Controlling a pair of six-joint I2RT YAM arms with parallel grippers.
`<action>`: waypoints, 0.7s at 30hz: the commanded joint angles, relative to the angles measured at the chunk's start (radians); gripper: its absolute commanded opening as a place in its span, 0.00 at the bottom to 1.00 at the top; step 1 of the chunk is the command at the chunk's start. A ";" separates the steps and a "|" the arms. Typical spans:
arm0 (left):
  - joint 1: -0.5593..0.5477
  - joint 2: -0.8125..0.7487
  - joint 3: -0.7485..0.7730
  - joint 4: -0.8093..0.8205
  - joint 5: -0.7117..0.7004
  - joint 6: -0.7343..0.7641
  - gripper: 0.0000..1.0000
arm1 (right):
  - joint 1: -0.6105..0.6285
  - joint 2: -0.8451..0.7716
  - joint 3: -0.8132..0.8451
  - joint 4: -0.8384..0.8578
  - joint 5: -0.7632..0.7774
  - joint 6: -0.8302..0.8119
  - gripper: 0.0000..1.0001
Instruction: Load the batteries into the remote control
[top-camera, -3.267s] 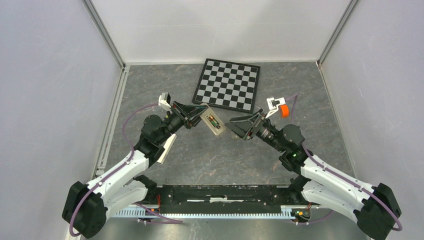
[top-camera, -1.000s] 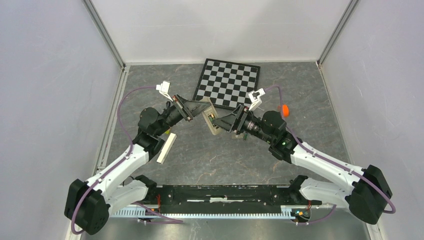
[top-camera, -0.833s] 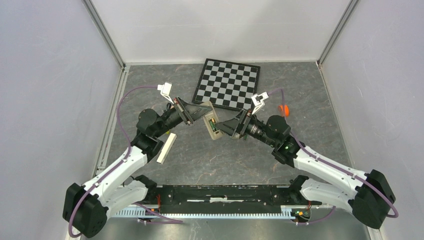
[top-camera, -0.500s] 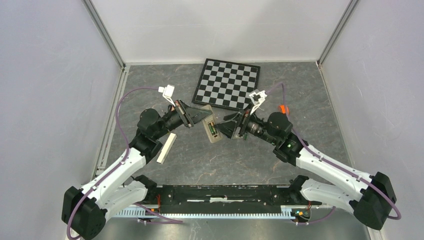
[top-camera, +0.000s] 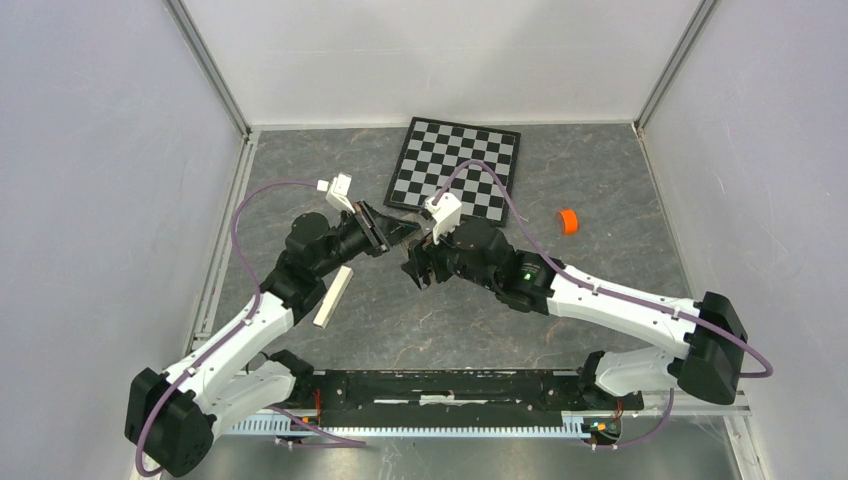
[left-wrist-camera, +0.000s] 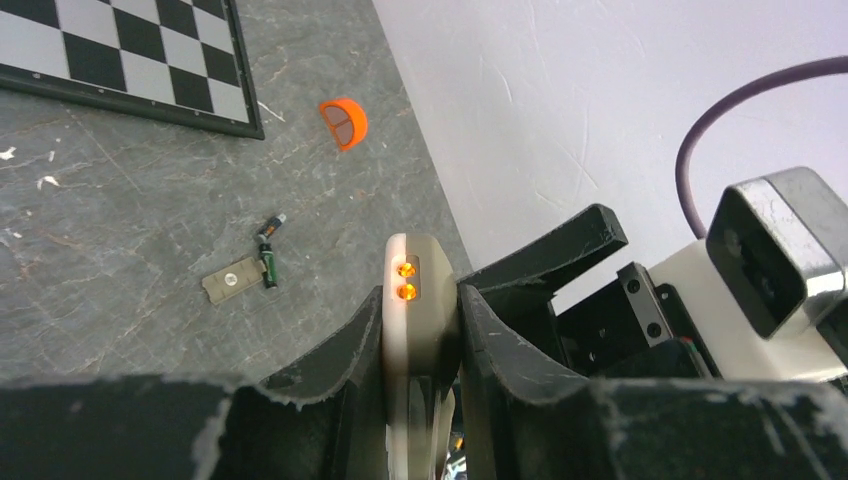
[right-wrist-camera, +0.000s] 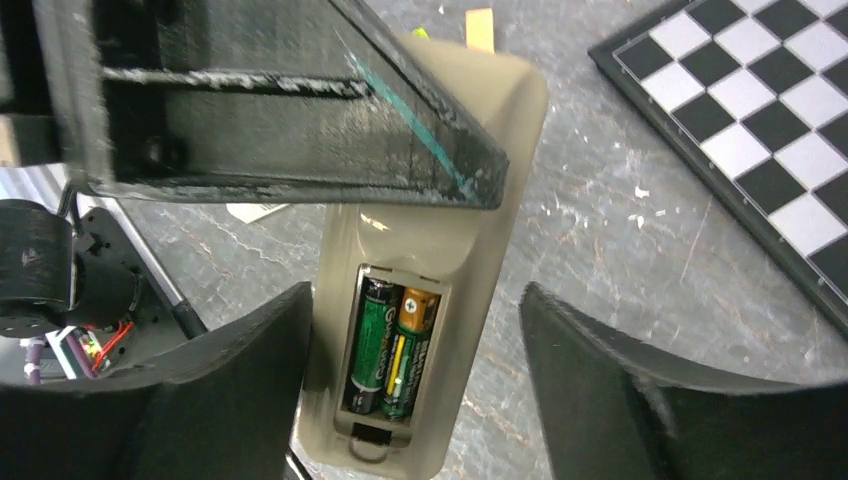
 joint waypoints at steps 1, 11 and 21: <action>0.004 0.001 0.046 0.003 -0.024 0.035 0.02 | 0.015 0.011 0.051 -0.043 0.135 -0.034 0.70; 0.005 -0.034 0.031 -0.073 -0.056 0.076 0.63 | 0.013 -0.005 -0.004 -0.017 0.150 -0.100 0.27; 0.125 -0.097 0.061 -0.526 -0.312 0.119 1.00 | -0.019 -0.035 -0.168 -0.058 -0.078 -0.378 0.24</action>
